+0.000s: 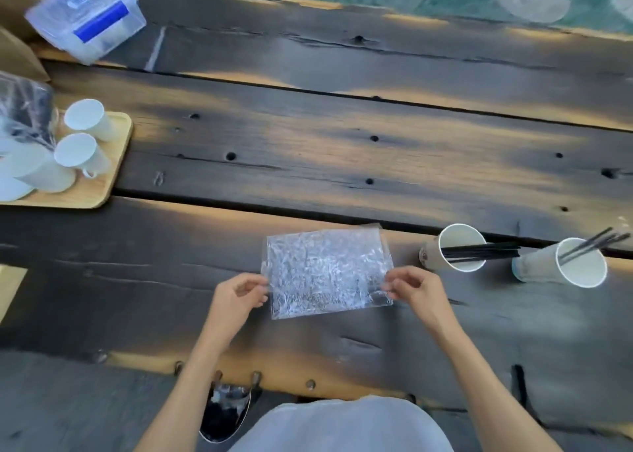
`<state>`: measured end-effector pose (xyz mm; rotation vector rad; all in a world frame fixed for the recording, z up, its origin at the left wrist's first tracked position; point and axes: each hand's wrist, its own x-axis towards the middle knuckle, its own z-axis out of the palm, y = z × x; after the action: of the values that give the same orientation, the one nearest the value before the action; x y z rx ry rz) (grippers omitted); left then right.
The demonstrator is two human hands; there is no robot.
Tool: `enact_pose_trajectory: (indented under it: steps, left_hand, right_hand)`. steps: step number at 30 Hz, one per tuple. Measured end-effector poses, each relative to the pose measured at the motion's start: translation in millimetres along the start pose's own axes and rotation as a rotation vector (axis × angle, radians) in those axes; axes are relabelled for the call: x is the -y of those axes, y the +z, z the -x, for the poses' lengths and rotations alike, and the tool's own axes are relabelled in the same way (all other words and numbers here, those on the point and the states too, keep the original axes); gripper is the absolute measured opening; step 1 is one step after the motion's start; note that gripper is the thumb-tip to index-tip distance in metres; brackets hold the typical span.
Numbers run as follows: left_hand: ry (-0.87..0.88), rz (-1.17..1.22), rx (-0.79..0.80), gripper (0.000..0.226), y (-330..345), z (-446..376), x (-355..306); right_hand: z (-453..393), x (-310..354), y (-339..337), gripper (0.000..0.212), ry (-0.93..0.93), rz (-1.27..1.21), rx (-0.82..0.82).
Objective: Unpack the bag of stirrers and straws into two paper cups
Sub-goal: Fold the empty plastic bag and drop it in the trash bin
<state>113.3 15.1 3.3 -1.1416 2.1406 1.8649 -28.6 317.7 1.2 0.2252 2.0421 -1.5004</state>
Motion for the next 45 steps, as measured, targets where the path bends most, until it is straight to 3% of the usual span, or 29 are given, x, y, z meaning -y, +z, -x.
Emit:
enact_pose_trajectory:
  steps: [8,13,15,17,18,20,22,25,30,36,38,40,42,43,45]
  left_hand:
    - [-0.154,0.029,0.014,0.031,19,12,48]
    - [-0.188,-0.023,-0.021,0.032,24,14,56]
    - [-0.191,-0.218,-0.115,0.034,26,17,57]
    - [-0.087,-0.498,-0.205,0.034,35,21,50]
    - [-0.017,-0.542,-0.175,0.032,44,22,44]
    - [0.031,-0.470,0.044,0.025,67,20,31]
    - [-0.062,-0.286,0.220,0.022,89,10,20]
    - [-0.255,-0.132,0.202,0.023,104,-10,16]
    - [-0.401,-0.087,0.026,0.020,74,-19,18]
    - [-0.461,-0.064,0.025,0.021,71,-19,12]
    - [-0.339,-0.305,0.043,0.022,76,-19,8]
    - [-0.020,-0.753,0.051,0.017,82,-20,7]
    - [0.348,-1.002,0.036,0.017,91,-25,3]
    - [0.459,-1.074,0.065,0.033,97,-33,2]
    - [0.514,-1.212,0.195,0.072,109,-49,-1]
  right_hand:
    - [9,-32,-1,0.038,0.210,-0.074,-0.064]
    - [12,-38,5,0.037,0.263,-0.085,-0.153]
    - [12,-40,8,0.036,0.211,0.046,-0.273]
    - [14,-34,16,0.032,0.136,0.189,-0.359]
    - [13,-30,25,0.030,0.110,0.204,-0.322]
    - [12,-16,53,0.028,0.150,0.076,-0.105]
    - [8,-9,83,0.025,0.247,0.005,0.124]
    - [-4,-19,101,0.023,0.346,0.063,0.255]
    - [-20,-28,57,0.028,0.410,0.100,0.066]
    - [-38,-44,19,0.022,0.431,0.168,-0.208]
    - [-40,-40,15,0.020,0.362,0.320,-0.275]
    - [-43,-29,20,0.019,0.257,0.437,-0.305]
    - [-50,-20,27,0.021,0.156,0.518,-0.310]
    - [-55,-15,31,0.022,0.135,0.569,-0.302]
    - [-64,-10,39,0.026,0.160,0.633,-0.254]
